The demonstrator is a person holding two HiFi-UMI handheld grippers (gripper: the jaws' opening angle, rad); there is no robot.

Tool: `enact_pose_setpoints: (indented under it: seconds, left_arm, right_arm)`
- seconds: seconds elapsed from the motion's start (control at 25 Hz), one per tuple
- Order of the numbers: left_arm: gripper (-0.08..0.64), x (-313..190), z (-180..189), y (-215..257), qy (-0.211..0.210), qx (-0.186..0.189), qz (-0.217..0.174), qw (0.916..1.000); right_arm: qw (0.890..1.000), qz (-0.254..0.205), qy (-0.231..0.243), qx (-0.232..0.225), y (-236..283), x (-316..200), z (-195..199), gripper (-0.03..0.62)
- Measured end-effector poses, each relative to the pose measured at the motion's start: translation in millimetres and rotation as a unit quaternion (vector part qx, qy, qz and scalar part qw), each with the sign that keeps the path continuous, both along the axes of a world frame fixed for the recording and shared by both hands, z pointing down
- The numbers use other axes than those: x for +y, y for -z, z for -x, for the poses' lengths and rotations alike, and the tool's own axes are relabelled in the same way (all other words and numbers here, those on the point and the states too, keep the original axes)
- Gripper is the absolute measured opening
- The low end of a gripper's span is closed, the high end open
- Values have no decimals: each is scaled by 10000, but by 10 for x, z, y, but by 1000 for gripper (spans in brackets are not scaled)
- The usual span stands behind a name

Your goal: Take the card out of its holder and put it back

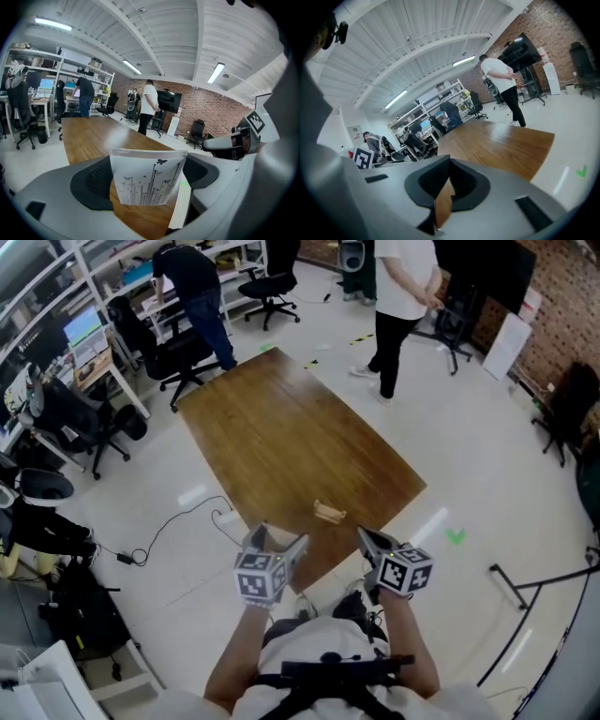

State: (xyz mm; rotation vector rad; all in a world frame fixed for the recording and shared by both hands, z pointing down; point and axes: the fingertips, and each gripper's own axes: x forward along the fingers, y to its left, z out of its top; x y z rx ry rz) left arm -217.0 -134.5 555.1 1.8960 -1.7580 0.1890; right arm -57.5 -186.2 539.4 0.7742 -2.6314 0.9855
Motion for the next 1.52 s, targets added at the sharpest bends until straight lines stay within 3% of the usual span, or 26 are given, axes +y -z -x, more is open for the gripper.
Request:
enact_pose_setpoints:
  seconds: [0.28,0.64,1.24,1.52]
  left_arm:
    - [463,-206,-160,-33,-180,-91,260,9995]
    - [463,-811,-392,-5,-285,-101,262,9992]
    - [462,-1526,-500,-277,-88,-222,348,9991]
    - [462,-1636,-341,-387,186,252,247,9992]
  right_arm:
    - [9998,15,-194,-16,-6,-74,-163,6]
    - [9994,-36,-336,-68,70,-292,-358,6]
    - [9976,236,-563,-341,-85,-774,-733,6]
    - [9964,362,-592,-491,-169,-949,-780,6]
